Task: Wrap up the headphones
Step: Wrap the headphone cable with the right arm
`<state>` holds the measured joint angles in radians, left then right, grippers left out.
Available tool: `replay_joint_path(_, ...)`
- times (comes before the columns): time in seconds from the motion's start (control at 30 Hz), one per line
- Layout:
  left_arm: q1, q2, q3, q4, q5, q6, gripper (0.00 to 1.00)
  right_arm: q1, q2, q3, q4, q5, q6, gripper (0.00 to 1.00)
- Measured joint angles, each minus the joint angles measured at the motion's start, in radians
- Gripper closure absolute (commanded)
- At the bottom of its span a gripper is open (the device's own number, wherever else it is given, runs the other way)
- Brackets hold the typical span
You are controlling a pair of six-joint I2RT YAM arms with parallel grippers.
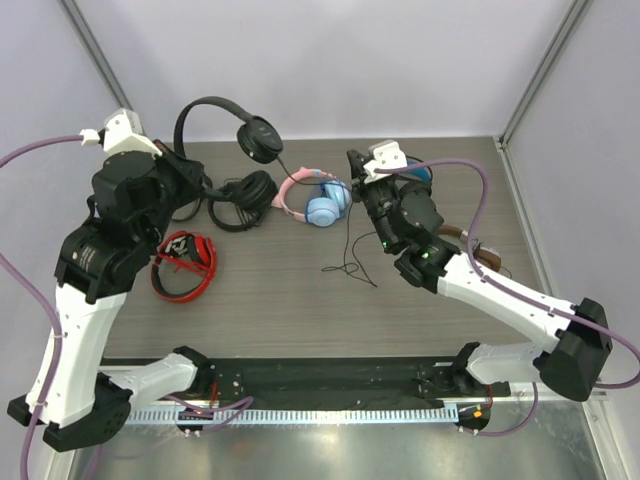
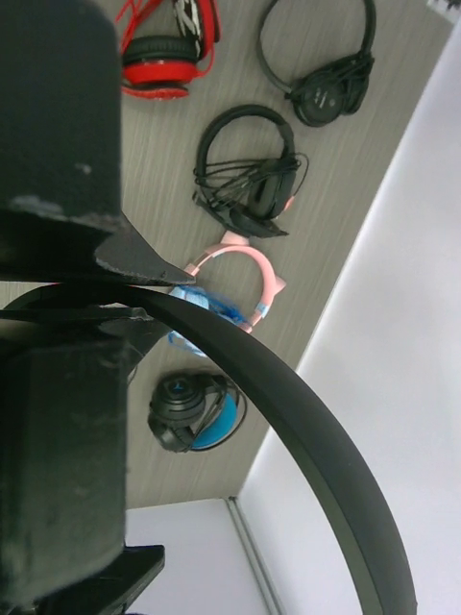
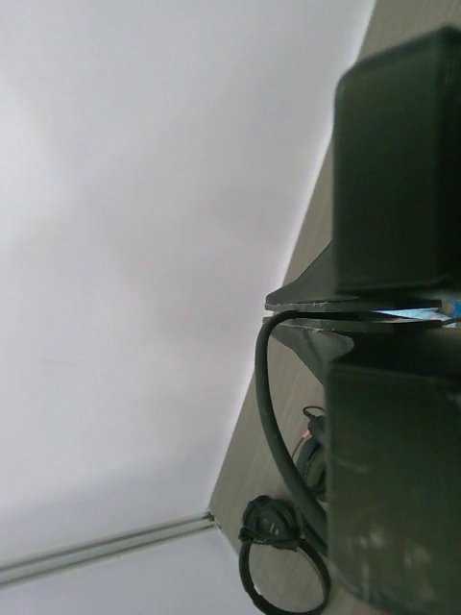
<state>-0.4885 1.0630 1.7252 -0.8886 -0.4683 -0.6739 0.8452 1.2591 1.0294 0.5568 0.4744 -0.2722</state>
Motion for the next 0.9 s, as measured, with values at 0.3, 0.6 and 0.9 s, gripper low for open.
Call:
replay_joint_path(0.3,0.005,0.076,0.061,0.006,0.158,-0.083,1.0,0.002,0.071,0.02,-0.058,-0.055,-0.011,0.99)
replay_joint_path(0.6,0.031,0.1,0.073,0.026,0.377,-0.201,1.0,-0.019,0.322,0.187,-0.082,-0.149,0.053,0.99)
replay_joint_path(0.9,0.095,0.095,-0.018,0.161,0.547,-0.344,1.0,-0.02,0.319,0.148,-0.068,-0.235,0.173,0.99)
